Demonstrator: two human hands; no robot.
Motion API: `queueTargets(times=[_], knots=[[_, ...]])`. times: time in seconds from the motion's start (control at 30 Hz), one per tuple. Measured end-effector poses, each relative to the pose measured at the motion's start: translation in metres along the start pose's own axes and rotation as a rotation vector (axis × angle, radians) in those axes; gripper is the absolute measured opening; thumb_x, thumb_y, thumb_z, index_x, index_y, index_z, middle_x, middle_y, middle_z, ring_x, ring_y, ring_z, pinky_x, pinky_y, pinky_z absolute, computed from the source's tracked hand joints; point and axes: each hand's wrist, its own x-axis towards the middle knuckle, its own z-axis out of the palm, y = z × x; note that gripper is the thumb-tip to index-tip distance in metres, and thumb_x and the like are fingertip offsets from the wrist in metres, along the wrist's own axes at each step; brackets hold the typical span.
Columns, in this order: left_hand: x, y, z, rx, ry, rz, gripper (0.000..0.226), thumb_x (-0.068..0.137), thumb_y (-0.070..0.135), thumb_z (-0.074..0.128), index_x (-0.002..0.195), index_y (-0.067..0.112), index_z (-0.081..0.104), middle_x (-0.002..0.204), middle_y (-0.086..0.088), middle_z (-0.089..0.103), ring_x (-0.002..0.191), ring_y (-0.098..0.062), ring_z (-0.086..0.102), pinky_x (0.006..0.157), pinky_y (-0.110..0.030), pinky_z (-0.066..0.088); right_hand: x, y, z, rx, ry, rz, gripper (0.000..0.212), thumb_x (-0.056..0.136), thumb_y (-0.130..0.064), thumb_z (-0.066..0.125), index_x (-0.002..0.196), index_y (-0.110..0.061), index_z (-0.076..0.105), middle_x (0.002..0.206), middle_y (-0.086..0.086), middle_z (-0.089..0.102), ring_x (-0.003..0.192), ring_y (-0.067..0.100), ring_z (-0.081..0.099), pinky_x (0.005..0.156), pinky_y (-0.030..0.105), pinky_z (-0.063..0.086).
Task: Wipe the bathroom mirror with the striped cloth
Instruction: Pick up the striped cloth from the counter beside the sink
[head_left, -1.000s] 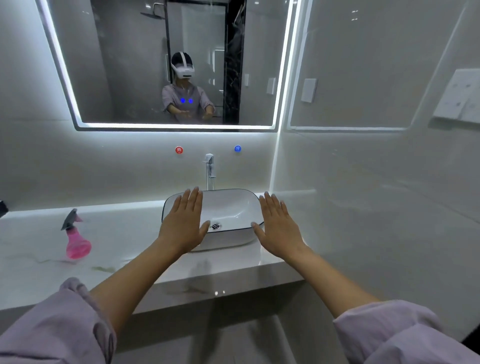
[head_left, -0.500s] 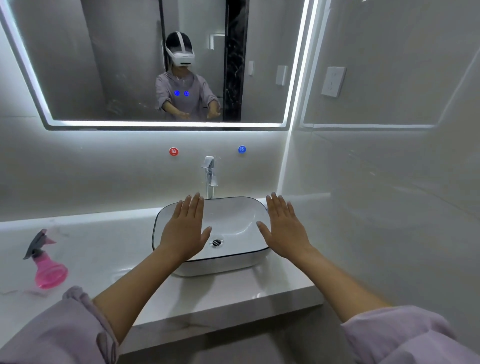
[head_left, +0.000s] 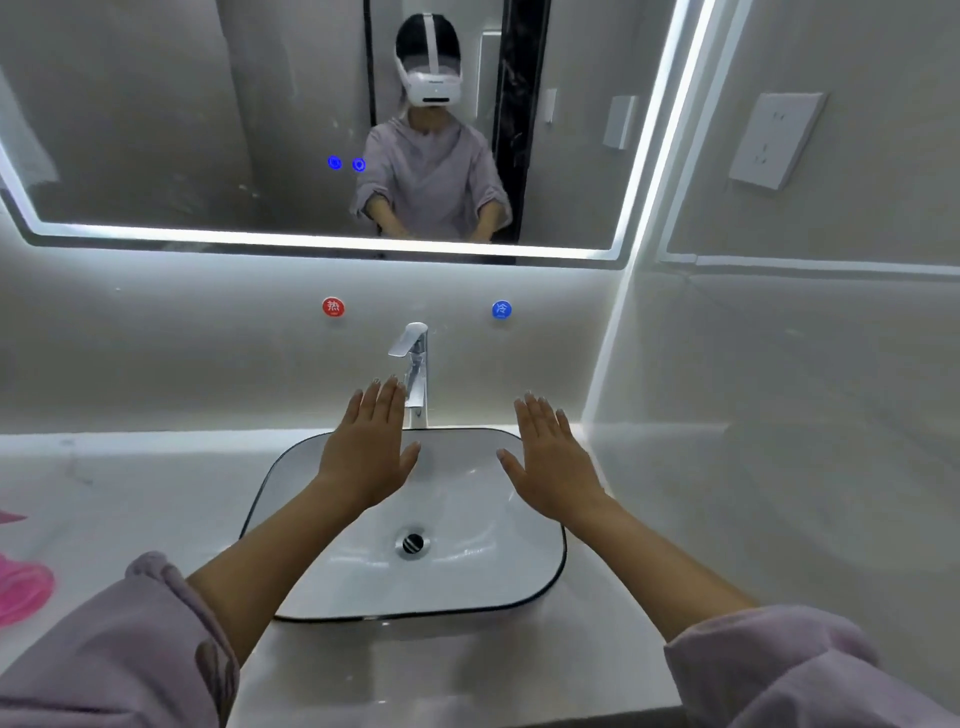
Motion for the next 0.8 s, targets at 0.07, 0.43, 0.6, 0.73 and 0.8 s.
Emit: queueTargets(times=[0.07, 0.43, 0.6, 0.73, 0.8], knots=[[0.021, 0.007, 0.008, 0.006, -0.009, -0.009, 0.077, 0.096, 0.048, 0.03, 0.147, 0.002, -0.006, 0.158, -0.015, -0.004, 0.147, -0.027, -0.001, 0.119, -0.037, -0.002, 0.019, 0.015, 0.011, 0.012, -0.026, -0.023, 0.07, 0.1, -0.045, 0.029, 0.151, -0.008, -0.001, 0.16, 0.009, -0.006, 0.148, 0.021, -0.007, 0.118, 0.031, -0.01], [0.077, 0.028, 0.052, -0.076, -0.053, -0.075, 0.074, 0.097, 0.045, 0.03, 0.147, 0.003, -0.004, 0.158, -0.015, -0.003, 0.147, -0.026, -0.002, 0.117, -0.035, -0.005, 0.082, 0.057, 0.057, 0.088, -0.096, -0.105, 0.07, 0.1, -0.046, 0.029, 0.152, -0.01, 0.001, 0.161, 0.008, -0.002, 0.148, 0.02, -0.006, 0.116, 0.029, -0.009], [0.092, 0.033, 0.074, -0.035, -0.101, -0.04, 0.073, 0.097, 0.047, 0.025, 0.148, 0.004, -0.007, 0.159, -0.013, -0.004, 0.147, -0.025, -0.005, 0.118, -0.036, -0.006, 0.086, 0.072, 0.075, 0.109, -0.138, -0.058, 0.069, 0.099, -0.047, 0.03, 0.152, -0.011, 0.002, 0.161, 0.007, -0.001, 0.148, 0.02, -0.005, 0.118, 0.03, -0.005], [0.109, 0.042, 0.09, -0.046, -0.156, 0.033, 0.073, 0.097, 0.047, 0.025, 0.148, 0.004, -0.006, 0.159, -0.012, -0.003, 0.147, -0.025, -0.004, 0.12, -0.038, -0.004, 0.083, 0.092, 0.082, 0.121, -0.178, 0.059, 0.07, 0.1, -0.045, 0.03, 0.152, -0.009, 0.001, 0.161, 0.008, -0.002, 0.148, 0.02, -0.005, 0.118, 0.03, -0.006], [0.12, 0.047, 0.098, -0.047, -0.16, 0.062, 0.073, 0.097, 0.048, 0.024, 0.148, 0.005, -0.005, 0.159, -0.011, -0.002, 0.147, -0.024, -0.002, 0.12, -0.038, -0.002, 0.081, 0.104, 0.084, 0.122, -0.197, 0.105, 0.07, 0.1, -0.045, 0.03, 0.152, -0.008, 0.001, 0.161, 0.008, -0.002, 0.148, 0.02, -0.005, 0.118, 0.03, -0.006]])
